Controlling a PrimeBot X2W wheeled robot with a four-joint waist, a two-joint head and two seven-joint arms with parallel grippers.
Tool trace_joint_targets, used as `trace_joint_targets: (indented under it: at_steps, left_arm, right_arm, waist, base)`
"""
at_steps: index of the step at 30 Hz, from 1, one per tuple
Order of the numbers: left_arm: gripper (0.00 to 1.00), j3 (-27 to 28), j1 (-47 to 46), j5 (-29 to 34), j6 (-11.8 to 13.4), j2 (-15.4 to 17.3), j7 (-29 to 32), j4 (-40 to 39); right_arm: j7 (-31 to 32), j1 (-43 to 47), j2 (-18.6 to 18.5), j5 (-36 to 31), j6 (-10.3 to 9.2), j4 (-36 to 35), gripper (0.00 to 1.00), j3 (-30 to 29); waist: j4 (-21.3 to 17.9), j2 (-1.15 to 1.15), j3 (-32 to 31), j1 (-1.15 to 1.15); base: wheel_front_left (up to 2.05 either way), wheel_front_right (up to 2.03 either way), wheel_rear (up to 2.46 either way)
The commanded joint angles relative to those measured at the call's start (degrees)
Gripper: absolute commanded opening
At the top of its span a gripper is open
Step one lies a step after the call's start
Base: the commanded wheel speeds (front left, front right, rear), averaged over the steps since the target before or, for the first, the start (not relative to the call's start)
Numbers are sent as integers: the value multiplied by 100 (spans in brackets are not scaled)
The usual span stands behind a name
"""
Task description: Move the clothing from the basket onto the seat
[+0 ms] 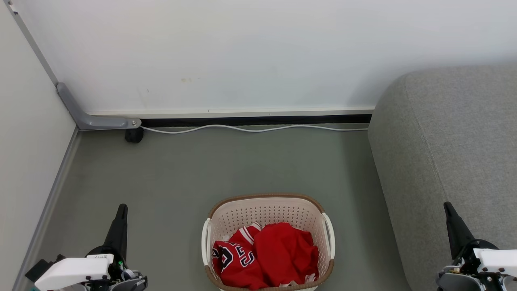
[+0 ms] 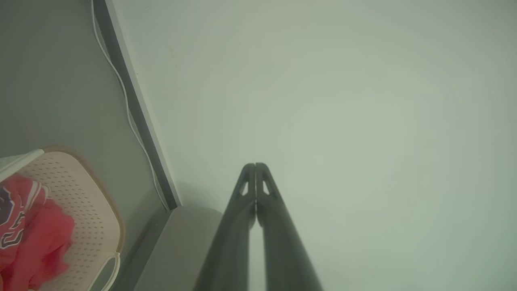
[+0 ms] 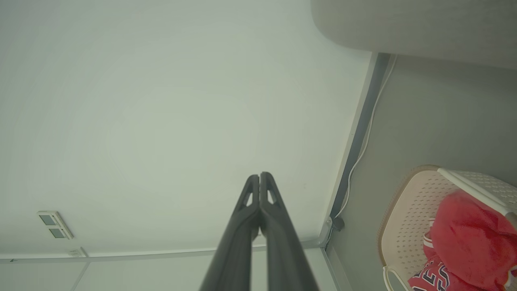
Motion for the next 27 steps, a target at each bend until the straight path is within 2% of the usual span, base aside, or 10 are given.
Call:
trace_joint_targets:
  at_steps: [1,27]
  left_arm:
    - [0,182,-331,-23,-47,103,34,-167]
    - [0,182,-331,-23,-47,103,34,-167]
  right_arm:
    - [43,-254,-71,65,25,-176,0,99]
    - [43,-254,-71,65,25,-176,0,99]
  waist:
    - [0,0,0,0]
    - [0,0,0,0]
  base:
    - [0,0,0]
    - [0,0,0]
